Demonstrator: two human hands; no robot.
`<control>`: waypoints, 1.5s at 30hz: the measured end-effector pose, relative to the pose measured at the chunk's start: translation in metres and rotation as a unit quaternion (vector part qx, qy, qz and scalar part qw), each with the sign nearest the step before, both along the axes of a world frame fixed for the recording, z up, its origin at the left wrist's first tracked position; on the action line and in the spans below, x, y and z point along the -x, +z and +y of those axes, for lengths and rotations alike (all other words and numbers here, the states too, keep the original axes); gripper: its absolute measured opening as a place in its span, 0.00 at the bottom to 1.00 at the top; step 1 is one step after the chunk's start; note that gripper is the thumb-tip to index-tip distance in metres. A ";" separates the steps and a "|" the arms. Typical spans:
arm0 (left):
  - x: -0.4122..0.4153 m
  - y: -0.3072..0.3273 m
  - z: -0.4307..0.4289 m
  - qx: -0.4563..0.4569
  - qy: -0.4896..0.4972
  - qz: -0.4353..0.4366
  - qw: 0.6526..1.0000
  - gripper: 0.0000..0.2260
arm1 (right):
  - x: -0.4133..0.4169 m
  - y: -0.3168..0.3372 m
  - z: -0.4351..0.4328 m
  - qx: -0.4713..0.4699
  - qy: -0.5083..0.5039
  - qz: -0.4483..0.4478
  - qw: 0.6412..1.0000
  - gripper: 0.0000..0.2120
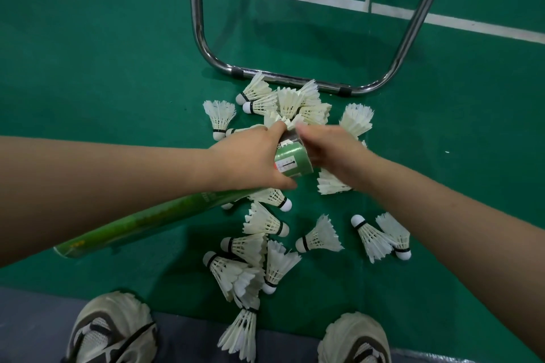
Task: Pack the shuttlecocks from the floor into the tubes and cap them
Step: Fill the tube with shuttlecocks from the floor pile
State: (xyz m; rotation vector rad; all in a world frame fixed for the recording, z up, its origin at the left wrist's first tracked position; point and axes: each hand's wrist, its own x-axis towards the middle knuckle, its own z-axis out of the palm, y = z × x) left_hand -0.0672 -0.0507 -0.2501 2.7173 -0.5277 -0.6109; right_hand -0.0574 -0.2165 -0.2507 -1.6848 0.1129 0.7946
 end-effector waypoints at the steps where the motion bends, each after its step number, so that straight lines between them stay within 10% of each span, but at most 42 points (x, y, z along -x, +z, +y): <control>1: -0.001 -0.001 0.000 -0.009 -0.001 0.000 1.000 0.35 | -0.006 -0.003 -0.008 0.037 -0.055 -0.040 0.997 0.11; 4: 0.002 -0.004 0.003 -0.042 -0.024 0.021 0.999 0.35 | -0.017 -0.020 -0.037 0.251 -0.027 -0.172 0.952 0.10; 7: 0.003 -0.007 0.005 -0.063 -0.034 0.025 0.997 0.35 | -0.015 -0.042 -0.055 0.422 0.215 -0.274 0.837 0.18; 10: 0.000 -0.009 0.005 -0.067 -0.028 0.026 0.997 0.35 | -0.003 -0.058 -0.062 0.470 0.424 -0.331 0.700 0.25; 14: -0.004 -0.013 0.003 -0.075 -0.024 0.029 0.996 0.36 | -0.001 -0.067 -0.067 0.525 0.444 -0.338 0.642 0.13; 17: -0.005 -0.013 0.003 -0.072 -0.024 0.031 0.997 0.36 | -0.010 -0.062 -0.066 0.529 0.353 -0.333 0.696 0.10; 21: -0.007 -0.014 0.010 -0.076 -0.012 0.034 0.996 0.35 | -0.016 -0.040 -0.054 0.325 0.028 -0.196 0.925 0.09; 23: -0.008 -0.015 0.012 -0.084 -0.009 0.034 0.996 0.37 | -0.015 -0.032 -0.049 0.213 -0.069 -0.141 0.964 0.11; 36: -0.005 -0.008 0.009 -0.071 0.006 0.025 0.997 0.38 | -0.005 0.000 -0.008 0.094 -0.140 -0.107 0.980 0.12; 45: -0.006 0.002 0.007 -0.031 0.022 0.003 0.999 0.37 | 0.005 0.011 -0.003 -0.087 0.053 0.067 0.992 0.09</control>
